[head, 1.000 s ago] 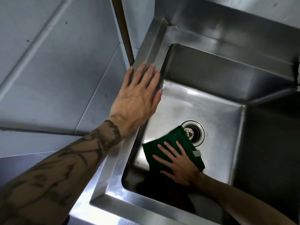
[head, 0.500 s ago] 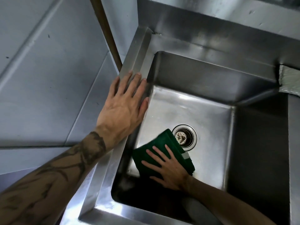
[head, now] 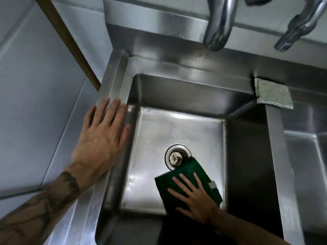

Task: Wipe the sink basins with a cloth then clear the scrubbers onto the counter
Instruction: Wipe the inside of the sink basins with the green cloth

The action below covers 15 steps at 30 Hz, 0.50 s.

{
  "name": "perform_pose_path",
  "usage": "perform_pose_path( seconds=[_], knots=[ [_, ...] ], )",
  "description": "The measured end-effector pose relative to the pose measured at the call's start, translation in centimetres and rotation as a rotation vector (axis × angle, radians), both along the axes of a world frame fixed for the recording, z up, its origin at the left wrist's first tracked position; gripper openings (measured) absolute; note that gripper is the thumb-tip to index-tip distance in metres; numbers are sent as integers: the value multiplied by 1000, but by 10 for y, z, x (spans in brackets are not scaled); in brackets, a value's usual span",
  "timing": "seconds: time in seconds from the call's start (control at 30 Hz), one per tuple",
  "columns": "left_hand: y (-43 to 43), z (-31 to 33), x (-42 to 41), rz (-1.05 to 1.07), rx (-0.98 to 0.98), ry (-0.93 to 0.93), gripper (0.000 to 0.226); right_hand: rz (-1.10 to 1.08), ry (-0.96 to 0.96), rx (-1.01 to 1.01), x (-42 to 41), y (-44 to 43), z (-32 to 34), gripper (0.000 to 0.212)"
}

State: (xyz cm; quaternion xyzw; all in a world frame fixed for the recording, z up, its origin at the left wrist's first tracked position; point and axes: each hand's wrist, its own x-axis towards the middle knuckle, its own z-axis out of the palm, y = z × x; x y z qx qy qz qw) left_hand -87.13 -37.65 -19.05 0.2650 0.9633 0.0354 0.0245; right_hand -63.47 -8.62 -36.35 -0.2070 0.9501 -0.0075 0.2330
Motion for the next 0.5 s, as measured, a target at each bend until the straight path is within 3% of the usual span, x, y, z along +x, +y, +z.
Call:
perform_pose_path(
  seconds=[0.1,0.3,0.5],
  knots=[
    [0,-2,1,-16,22,26,67,-72,-10,6,8,1,-1,72],
    [-1,-2,0,-17,75,31,67,-413,-16,57,10,21,-1,78],
    [0,-14,-5,-7,71,87,64,-550,88,-1,-25,29,-12,78]
  ],
)
